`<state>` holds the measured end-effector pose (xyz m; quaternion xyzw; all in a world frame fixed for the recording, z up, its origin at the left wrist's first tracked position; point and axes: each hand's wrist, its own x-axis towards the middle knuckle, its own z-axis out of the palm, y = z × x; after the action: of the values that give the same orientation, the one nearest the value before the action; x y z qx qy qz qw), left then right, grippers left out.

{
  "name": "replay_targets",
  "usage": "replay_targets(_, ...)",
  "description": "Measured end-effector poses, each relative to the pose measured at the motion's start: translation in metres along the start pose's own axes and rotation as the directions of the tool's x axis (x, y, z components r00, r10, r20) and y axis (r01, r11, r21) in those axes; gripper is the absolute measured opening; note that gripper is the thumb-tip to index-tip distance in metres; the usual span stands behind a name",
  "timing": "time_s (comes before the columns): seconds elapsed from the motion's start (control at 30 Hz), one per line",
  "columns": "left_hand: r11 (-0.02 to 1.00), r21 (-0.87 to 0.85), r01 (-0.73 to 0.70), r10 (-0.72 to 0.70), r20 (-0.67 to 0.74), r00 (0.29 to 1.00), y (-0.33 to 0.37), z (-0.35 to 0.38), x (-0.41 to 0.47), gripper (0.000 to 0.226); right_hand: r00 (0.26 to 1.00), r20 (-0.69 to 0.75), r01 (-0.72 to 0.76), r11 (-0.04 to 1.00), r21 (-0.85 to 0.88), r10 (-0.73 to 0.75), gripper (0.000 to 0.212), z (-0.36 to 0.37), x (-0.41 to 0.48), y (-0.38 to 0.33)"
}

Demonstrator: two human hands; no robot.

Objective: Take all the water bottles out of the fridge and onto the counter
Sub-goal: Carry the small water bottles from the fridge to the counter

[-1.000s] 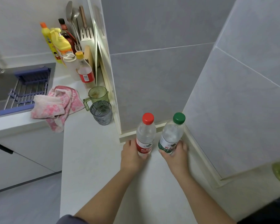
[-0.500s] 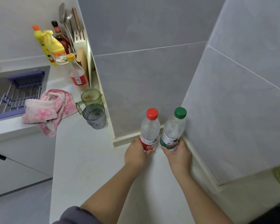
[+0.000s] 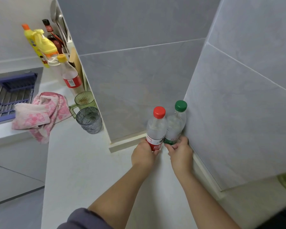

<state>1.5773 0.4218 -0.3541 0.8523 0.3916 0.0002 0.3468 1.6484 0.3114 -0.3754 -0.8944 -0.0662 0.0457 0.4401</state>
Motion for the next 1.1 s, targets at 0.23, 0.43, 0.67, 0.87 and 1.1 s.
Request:
replay_targets(0.23,0.999,-0.046,0.011,-0.011,0.006,1.0,0.0038,0.0037,-0.0015,0.044,1.0,-0.003,0.01,1.0,-0.008,-0.01,0.04,-0.0006,0.0017,0.002)
replay_targets(0.43,0.995,-0.095,-0.035,0.036,0.004,0.999,0.0017,0.0,-0.0049,0.05,0.999,-0.037,0.038,0.999,-0.018,-0.038,0.047,-0.0037,-0.003,-0.0015)
replay_targets(0.67,0.997,-0.075,-0.018,0.02,0.026,0.999,0.0055,-0.0002,-0.0022,0.05,0.999,-0.037,0.038,0.998,-0.043,-0.039,0.043,-0.0018,0.0003,-0.0041)
replay_targets(0.87,0.995,-0.092,-0.037,0.04,0.022,0.999,0.0037,-0.0013,-0.006,0.053,0.999,-0.025,0.032,0.999,-0.032,-0.033,0.048,-0.0052,-0.0039,-0.0048)
replay_targets(1.1,0.996,-0.082,-0.018,0.021,0.032,0.999,0.0031,0.0016,-0.0016,0.048,0.999,-0.02,0.045,0.997,-0.062,-0.046,0.048,-0.0035,-0.0028,-0.0054)
